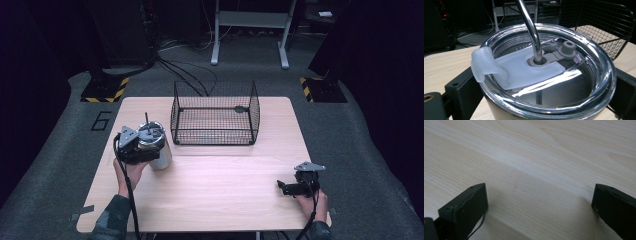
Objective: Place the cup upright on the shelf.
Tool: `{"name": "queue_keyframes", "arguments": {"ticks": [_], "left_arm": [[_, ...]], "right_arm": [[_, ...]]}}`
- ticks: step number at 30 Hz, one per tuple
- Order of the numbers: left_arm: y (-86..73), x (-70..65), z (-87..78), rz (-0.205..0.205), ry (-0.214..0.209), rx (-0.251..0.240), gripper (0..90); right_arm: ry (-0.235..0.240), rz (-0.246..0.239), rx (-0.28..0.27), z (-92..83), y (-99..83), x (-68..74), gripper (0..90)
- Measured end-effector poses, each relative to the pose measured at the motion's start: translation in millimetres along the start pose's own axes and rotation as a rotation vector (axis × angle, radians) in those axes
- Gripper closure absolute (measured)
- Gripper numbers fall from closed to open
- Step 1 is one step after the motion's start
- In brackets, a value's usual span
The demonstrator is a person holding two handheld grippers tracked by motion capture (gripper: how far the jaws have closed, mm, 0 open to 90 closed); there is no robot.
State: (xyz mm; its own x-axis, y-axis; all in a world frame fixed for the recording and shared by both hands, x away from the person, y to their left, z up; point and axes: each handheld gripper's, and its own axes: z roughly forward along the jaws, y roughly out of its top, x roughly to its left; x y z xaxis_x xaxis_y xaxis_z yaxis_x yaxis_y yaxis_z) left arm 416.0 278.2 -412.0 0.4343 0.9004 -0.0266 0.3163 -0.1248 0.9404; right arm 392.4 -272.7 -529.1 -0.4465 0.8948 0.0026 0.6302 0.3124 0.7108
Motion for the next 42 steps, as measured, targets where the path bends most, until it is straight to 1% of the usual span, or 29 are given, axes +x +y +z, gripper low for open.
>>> {"name": "queue_keyframes", "arguments": {"ticks": [1,7,10,12,14,16,17,18,21,25,28,29,32,34,35,36,39,42], "left_arm": [[0.0,0.0,0.0,0.000,0.000,0.000,3.9],[8.1,-8.1,1.9,0.019,-0.035,-0.001,3.9],[10.4,-10.5,2.9,0.023,-0.043,-0.002,3.9],[12.6,-12.4,3.6,0.035,-0.050,-0.002,3.9],[15.5,-15.9,4.9,0.036,-0.065,0.002,3.9],[16.6,-17.5,5.9,0.040,-0.069,-0.001,3.9],[18.8,-19.0,6.7,0.054,-0.081,0.006,3.9],[19.8,-20.1,7.1,0.055,-0.086,0.008,3.9],[22.2,-23.2,9.2,0.058,-0.094,0.004,3.9],[25.7,-25.9,11.2,0.064,-0.108,0.010,3.9],[28.5,-29.2,13.3,0.074,-0.115,0.007,3.9],[30.1,-30.7,14.3,0.080,-0.125,0.012,3.9],[32.7,-33.4,17.7,0.076,-0.135,0.007,3.9],[33.8,-33.4,18.1,0.082,-0.140,0.013,3.9],[34.4,-34.3,19.0,0.077,-0.142,0.007,3.9],[35.8,-34.1,18.9,0.087,-0.145,0.017,3.9],[40.9,-37.2,21.6,0.080,-0.164,0.007,3.9],[45.2,-40.3,23.0,0.086,-0.172,0.004,3.9]], "right_arm": [[0.000,0.000,0.000,0.0,0.0,0.0,0.0],[0.000,0.001,0.000,0.0,0.0,0.0,0.0],[0.000,0.001,0.000,0.0,0.0,0.0,0.0],[0.000,0.001,0.000,0.0,0.0,0.0,0.0],[0.000,0.001,0.000,0.0,0.0,0.0,0.0],[0.000,0.001,0.000,0.0,0.0,0.0,0.0],[0.000,0.001,0.000,0.0,0.0,0.0,0.0],[0.000,0.001,0.000,0.0,0.0,0.0,0.0],[0.000,0.001,0.000,0.0,0.0,0.0,0.0],[0.000,0.001,0.000,0.0,0.0,0.0,0.0],[0.000,0.000,-0.001,0.0,0.0,0.0,0.0],[0.000,0.001,0.000,0.0,0.0,0.0,0.0],[0.001,0.000,0.000,0.0,0.0,0.0,0.0],[0.001,0.001,-0.001,0.1,0.0,0.0,0.0],[0.001,0.001,0.000,0.0,0.0,0.0,0.0],[0.001,0.000,0.000,0.0,0.0,0.0,0.0],[0.001,0.000,0.000,0.1,0.0,-0.1,0.0],[0.001,0.001,0.000,0.0,0.0,-0.1,0.0]]}}
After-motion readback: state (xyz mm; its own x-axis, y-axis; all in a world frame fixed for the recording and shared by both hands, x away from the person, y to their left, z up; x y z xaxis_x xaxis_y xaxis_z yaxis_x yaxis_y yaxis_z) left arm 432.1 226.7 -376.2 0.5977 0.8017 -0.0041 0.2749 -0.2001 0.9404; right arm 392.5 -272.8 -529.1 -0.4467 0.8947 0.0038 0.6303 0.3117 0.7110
